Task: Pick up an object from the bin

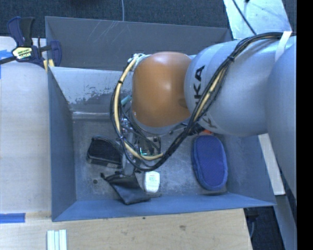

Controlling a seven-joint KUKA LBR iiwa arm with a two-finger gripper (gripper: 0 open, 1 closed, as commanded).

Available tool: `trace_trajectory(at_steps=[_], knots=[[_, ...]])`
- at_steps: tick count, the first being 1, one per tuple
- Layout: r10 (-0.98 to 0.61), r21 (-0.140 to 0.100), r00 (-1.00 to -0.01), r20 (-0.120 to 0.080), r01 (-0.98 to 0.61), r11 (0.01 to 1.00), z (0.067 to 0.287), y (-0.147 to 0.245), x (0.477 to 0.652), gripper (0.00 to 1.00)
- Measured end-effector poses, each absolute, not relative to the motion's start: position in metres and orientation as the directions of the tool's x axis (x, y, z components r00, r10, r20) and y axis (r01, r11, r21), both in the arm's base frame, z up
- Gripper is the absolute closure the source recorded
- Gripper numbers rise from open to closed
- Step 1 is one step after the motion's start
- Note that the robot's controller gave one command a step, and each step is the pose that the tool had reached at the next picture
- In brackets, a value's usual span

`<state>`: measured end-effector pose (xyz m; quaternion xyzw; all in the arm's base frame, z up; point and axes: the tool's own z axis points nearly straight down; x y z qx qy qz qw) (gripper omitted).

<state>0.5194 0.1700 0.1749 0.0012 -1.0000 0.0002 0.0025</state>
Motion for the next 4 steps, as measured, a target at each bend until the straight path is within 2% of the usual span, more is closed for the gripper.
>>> trace_trajectory(at_steps=[1, 2, 3, 4], knots=[[0.087, -0.001, -0.996, 0.004, 0.087, 0.996, 0.092, 0.187, 0.545, 0.00], [0.089, 0.002, -0.996, -0.003, 0.089, 0.996, 0.097, 0.186, 0.547, 1.00], [0.118, 0.000, -0.993, 0.000, 0.118, 0.993, 0.134, 0.211, 0.554, 1.00], [0.241, -0.002, -0.970, -0.015, 0.241, 0.971, 0.077, 0.233, 0.539, 1.00]])
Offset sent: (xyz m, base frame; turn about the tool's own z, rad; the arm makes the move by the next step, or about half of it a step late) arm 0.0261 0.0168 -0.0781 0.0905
